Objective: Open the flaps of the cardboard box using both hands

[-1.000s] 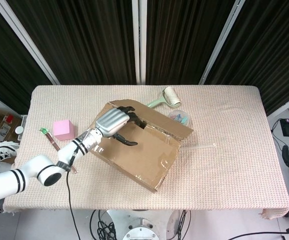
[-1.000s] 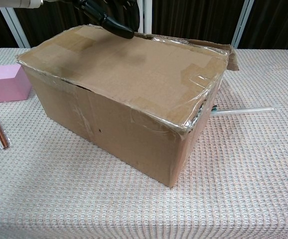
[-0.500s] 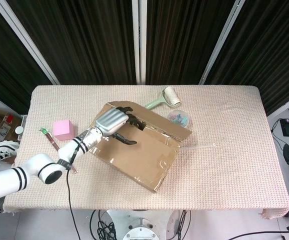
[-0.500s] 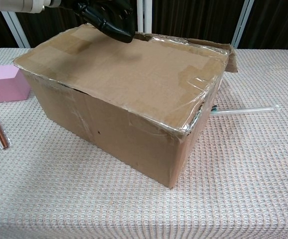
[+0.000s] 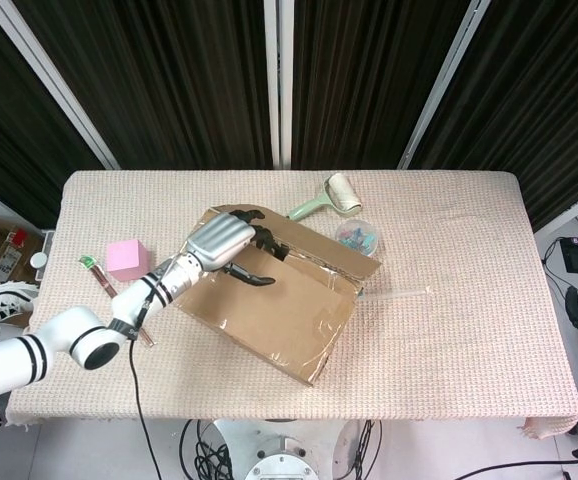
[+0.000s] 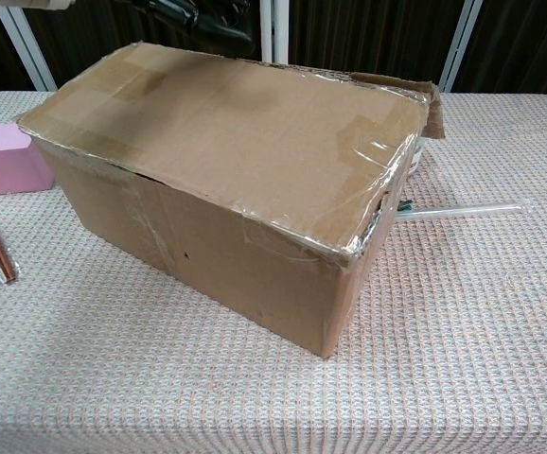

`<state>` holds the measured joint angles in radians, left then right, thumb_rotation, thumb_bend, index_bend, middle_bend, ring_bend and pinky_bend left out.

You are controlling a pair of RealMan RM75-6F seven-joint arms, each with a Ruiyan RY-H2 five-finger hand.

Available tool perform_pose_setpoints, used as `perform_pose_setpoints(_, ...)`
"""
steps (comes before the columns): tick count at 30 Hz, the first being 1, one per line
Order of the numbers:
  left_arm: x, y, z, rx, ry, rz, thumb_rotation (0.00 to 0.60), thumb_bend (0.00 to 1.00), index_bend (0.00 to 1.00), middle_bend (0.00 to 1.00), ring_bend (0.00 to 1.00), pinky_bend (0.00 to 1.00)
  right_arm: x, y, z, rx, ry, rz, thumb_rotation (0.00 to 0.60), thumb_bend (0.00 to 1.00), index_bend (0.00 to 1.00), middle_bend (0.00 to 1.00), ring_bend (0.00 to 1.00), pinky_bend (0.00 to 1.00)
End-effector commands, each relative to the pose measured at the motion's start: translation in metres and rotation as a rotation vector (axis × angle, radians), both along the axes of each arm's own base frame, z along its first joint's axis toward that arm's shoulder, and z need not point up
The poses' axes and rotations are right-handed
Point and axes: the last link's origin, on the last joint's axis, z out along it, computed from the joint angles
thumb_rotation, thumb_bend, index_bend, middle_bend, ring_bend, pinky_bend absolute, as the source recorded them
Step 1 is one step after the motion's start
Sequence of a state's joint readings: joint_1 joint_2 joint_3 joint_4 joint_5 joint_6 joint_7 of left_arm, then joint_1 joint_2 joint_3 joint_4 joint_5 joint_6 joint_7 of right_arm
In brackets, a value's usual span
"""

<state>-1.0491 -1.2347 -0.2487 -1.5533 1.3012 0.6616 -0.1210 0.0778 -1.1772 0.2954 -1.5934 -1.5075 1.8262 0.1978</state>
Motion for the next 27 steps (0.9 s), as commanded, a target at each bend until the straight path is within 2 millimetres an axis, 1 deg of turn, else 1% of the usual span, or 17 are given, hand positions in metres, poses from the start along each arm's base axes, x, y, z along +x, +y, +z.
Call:
perform_pose_setpoints(1, 0.004, -0.003, 0.011, 0.011, -0.036, -0.011, 0.194, 0.09, 0.34, 0.53, 0.13, 0.23, 0.000, -0.001, 0.000, 0.002, 0.000, 0.000, 0.600, 0.23, 0.00, 0.00, 0.00, 0.00)
perform_pose_setpoints(5, 0.005, -0.010, 0.024, 0.011, -0.045, -0.020, 0.190, 0.09, 0.33, 0.55, 0.14, 0.23, 0.001, -0.002, -0.002, 0.008, -0.002, 0.002, 0.600, 0.23, 0.00, 0.00, 0.00, 0.00)
perform_pose_setpoints(8, 0.002, -0.016, 0.034, 0.009, -0.047, -0.014, 0.173, 0.09, 0.33, 0.58, 0.16, 0.23, 0.002, -0.002, -0.004, 0.012, -0.004, 0.006, 0.600, 0.23, 0.00, 0.00, 0.00, 0.00)
perform_pose_setpoints(12, -0.006, -0.025, 0.048, 0.019, -0.051, -0.002, 0.172, 0.09, 0.33, 0.61, 0.17, 0.23, 0.004, -0.002, -0.005, 0.014, -0.002, 0.013, 0.600, 0.23, 0.00, 0.00, 0.00, 0.00)
perform_pose_setpoints(22, -0.022, -0.051, 0.093, 0.084, -0.090, -0.002, 0.164, 0.09, 0.31, 0.64, 0.18, 0.23, 0.009, -0.005, -0.011, 0.032, 0.014, 0.020, 0.600, 0.23, 0.00, 0.00, 0.00, 0.00)
perform_pose_setpoints(24, -0.026, -0.058, 0.098, 0.085, -0.092, -0.002, 0.163, 0.09, 0.31, 0.64, 0.18, 0.23, 0.011, -0.006, -0.012, 0.034, 0.015, 0.025, 0.600, 0.23, 0.00, 0.00, 0.00, 0.00)
perform_pose_setpoints(27, -0.038, -0.070, 0.105, 0.086, -0.081, -0.002, 0.162, 0.09, 0.31, 0.65, 0.19, 0.23, 0.014, -0.006, -0.014, 0.036, 0.019, 0.034, 0.600, 0.23, 0.00, 0.00, 0.00, 0.00)
